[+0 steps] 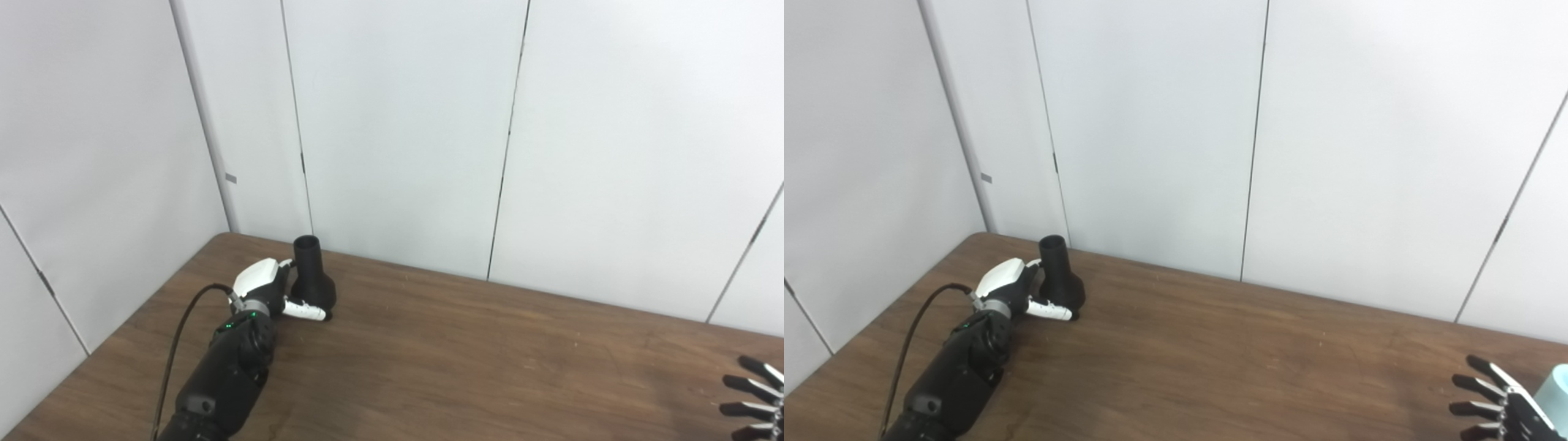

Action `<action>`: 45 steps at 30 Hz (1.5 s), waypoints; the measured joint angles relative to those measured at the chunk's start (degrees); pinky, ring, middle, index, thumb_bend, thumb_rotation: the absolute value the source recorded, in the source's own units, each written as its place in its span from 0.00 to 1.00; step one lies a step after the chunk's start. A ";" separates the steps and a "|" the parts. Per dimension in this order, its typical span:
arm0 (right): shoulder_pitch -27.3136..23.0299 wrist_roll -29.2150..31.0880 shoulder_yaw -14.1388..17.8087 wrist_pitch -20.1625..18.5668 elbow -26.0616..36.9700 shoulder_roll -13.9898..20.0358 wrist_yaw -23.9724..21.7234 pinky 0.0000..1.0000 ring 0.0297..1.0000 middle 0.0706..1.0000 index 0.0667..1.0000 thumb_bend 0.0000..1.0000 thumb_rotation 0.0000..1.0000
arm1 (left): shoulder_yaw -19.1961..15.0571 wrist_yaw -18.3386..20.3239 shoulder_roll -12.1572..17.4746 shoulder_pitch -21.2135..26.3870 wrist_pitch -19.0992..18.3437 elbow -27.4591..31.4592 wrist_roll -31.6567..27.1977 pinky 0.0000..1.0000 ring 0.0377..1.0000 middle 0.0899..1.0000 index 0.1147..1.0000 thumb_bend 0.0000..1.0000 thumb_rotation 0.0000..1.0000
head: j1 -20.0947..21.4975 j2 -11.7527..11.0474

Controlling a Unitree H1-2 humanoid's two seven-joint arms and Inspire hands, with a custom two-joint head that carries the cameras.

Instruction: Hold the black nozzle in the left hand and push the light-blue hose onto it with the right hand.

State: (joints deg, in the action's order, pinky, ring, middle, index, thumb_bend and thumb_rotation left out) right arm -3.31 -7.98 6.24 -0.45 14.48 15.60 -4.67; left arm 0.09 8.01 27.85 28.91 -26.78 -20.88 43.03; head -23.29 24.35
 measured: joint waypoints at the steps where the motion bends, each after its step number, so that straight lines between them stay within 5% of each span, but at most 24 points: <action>1: 0.09 0.02 0.06 -0.15 0.23 -0.01 0.00 0.53 0.65 0.76 0.90 0.56 0.01 | -0.07 0.00 0.00 0.10 0.01 -0.10 0.05 0.89 0.91 0.92 0.89 1.00 0.37 | 0.17 0.09; 30: 1.15 0.13 0.12 -2.84 2.85 -0.21 -0.05 0.51 0.65 0.76 0.89 0.56 0.08 | 2.78 -7.08 1.28 1.79 3.55 -4.55 -7.41 0.64 0.80 0.82 0.84 0.99 0.28 | 1.41 2.02; 45: 1.70 0.60 0.43 -3.80 4.52 -0.18 -0.05 0.51 0.65 0.76 0.89 0.57 0.08 | 4.12 -7.15 1.47 2.21 3.40 -5.16 -9.53 0.72 0.81 0.78 0.76 0.97 0.26 | 1.93 2.99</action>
State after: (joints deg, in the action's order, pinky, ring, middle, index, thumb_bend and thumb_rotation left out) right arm -1.61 -7.38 6.67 -4.26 19.00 15.42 -4.72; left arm 4.21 0.86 29.32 31.12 -23.38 -26.05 33.50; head -21.36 27.33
